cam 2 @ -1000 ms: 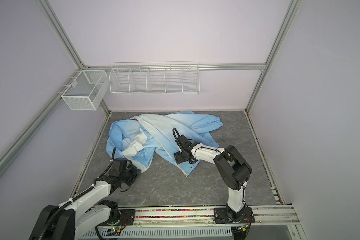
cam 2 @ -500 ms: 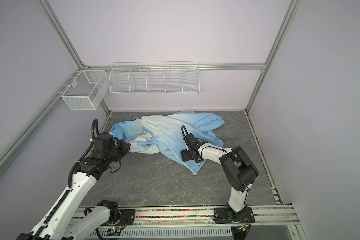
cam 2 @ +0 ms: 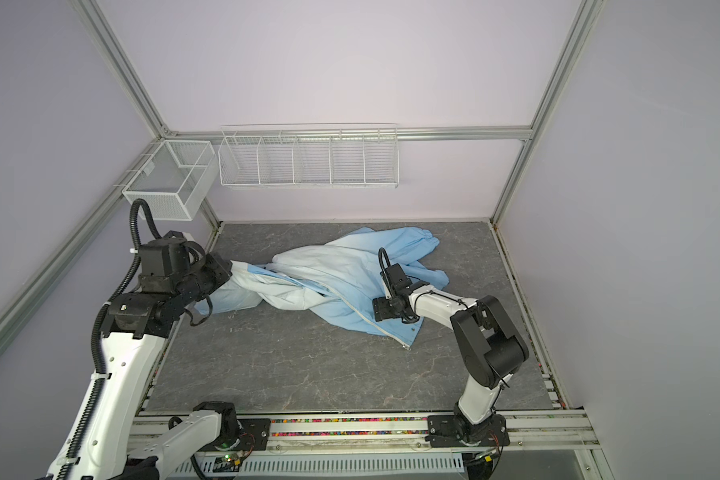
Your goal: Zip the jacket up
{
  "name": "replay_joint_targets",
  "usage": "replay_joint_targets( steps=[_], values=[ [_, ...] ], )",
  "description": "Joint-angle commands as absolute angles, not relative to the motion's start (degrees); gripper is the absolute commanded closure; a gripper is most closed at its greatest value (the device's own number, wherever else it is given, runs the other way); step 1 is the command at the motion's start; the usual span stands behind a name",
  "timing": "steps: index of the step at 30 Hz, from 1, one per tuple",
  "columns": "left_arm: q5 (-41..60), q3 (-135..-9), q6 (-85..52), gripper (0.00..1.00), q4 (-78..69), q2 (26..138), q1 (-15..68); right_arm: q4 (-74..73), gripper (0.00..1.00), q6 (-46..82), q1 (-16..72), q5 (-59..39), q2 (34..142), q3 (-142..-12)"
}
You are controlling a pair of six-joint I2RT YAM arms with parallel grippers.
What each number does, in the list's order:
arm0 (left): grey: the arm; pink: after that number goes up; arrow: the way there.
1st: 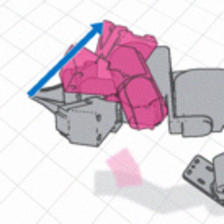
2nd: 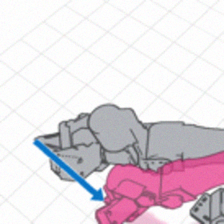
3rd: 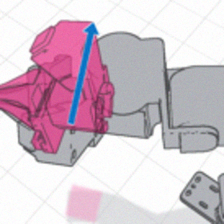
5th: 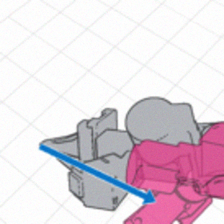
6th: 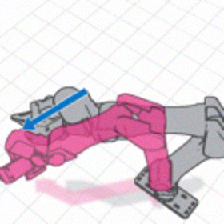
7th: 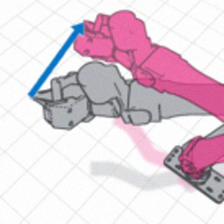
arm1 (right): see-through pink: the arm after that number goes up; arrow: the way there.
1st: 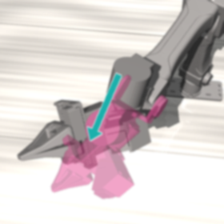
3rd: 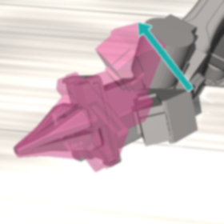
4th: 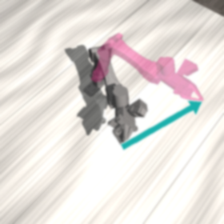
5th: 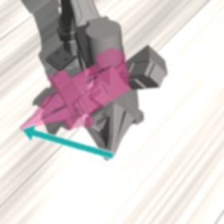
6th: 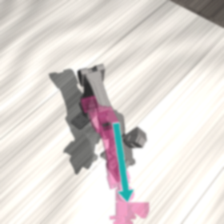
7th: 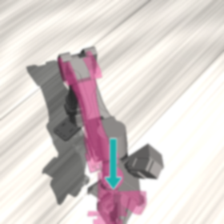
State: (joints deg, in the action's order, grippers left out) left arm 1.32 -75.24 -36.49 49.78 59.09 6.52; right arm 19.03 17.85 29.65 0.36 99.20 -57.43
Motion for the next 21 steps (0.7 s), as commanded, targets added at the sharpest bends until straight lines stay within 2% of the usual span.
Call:
replay_joint_targets(
  steps=[1, 14, 21],
  values=[
    [-0.12, -78.36, -33.85, 1.0, 51.4, 59.49, 4.49, 22.49, 0.18, 18.8, 27.12, 0.61, 97.76, -55.65],
    [2.09, -75.24, -32.35, 1.0, 51.59, 58.29, 0.83, 25.56, 0.15, 17.68, 21.79, -1.92, 95.38, -60.89],
    [3.69, -72.25, -32.3, 1.0, 49.82, 58.13, 0.2, 26.6, 0.13, 18.68, 14.38, -5.37, 90.87, -60.26]
  ],
)
